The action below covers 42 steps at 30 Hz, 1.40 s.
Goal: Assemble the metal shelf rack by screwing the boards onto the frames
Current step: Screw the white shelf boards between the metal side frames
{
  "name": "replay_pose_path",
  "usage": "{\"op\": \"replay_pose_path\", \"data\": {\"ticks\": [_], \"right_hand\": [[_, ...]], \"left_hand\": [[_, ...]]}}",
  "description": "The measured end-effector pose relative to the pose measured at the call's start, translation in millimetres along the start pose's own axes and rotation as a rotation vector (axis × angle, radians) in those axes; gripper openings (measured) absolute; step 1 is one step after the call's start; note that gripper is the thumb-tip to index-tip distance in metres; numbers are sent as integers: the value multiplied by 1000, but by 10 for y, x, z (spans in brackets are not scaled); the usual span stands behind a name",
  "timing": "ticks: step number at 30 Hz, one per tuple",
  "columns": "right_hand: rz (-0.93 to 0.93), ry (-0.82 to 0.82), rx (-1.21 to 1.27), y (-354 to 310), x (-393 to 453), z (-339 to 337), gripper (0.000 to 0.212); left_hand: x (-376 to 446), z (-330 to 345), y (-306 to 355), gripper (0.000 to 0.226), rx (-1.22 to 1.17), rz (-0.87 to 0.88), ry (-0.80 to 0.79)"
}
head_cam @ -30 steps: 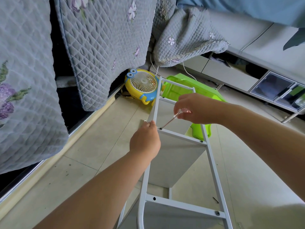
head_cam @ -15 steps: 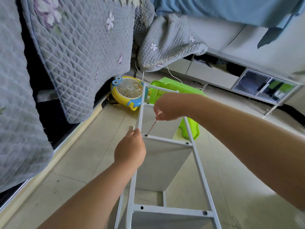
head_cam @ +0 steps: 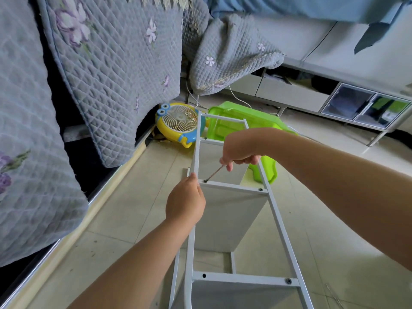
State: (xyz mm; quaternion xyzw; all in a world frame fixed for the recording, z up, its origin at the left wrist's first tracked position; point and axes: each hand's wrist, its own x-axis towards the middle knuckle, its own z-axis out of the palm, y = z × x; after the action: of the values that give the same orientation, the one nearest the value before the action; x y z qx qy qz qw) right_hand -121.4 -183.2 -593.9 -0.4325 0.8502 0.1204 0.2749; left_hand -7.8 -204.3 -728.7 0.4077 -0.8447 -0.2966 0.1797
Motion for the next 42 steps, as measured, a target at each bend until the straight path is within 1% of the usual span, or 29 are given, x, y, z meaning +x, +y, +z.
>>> {"op": "replay_pose_path", "data": {"ticks": [2,3,4,5,6,8,9,11,14,16,18,21,22,23,24,25,27,30,32,34,36,38,42], "right_hand": [[-87,152,-260,-81,-73,58,28],[-107,232,-326,-116,-87,81,29],[-104,252,-360,-136,-81,92,29],[-72,208,-336,-142,-70,95,29],[-20,129,-247,-141,-44,82,30],[109,-1,2,-133,6,58,32],[167,-32,94,-140,15,54,33],[217,-63,185,-142,35,59,34],[190,-47,212,-85,31,31,36],[164,54,218,64,1,-57,35],[168,188,227,291,-40,-147,32],[184,410,62,706,-51,-181,33],[179,488,15,833,-29,-173,31],[171,564,7,962,18,-157,24],[157,640,24,1073,75,-129,14],[142,712,54,1166,145,-109,10],[104,795,159,1301,290,-73,15],[-12,853,327,1391,463,-50,15],[-65,884,379,1420,553,-51,14],[-98,882,397,1436,634,-49,14],[-121,842,407,1454,695,-67,14],[-137,819,398,1466,734,-99,15],[-153,827,374,1469,785,-149,19]], "left_hand": [[1,-5,3,43,-6,-8,5],[-7,-3,5,42,-4,-10,5],[-12,-1,4,42,-3,-10,5],[-16,2,2,42,-3,-11,6],[-11,3,-1,41,-5,-12,10],[-9,1,-3,40,-5,-18,15],[-13,-4,2,40,-3,-17,13],[-19,-13,15,40,7,-10,-1],[-12,-24,12,40,59,6,-22],[17,-37,-12,37,121,28,-41],[67,-49,-32,36,184,57,-59],[187,-44,32,38,277,114,-71],[249,-41,83,40,304,127,-71],[328,-36,145,40,326,129,-73],[405,-30,212,40,345,123,-75],[492,-21,277,39,365,116,-74],[673,4,391,39,408,119,-81],[882,88,471,48,452,120,-109],[965,162,429,53,494,117,-117],[1011,220,345,59,516,107,-130],[1038,257,278,61,508,95,-150],[1047,270,262,61,502,101,-146],[1049,294,266,59,480,110,-119]]}}
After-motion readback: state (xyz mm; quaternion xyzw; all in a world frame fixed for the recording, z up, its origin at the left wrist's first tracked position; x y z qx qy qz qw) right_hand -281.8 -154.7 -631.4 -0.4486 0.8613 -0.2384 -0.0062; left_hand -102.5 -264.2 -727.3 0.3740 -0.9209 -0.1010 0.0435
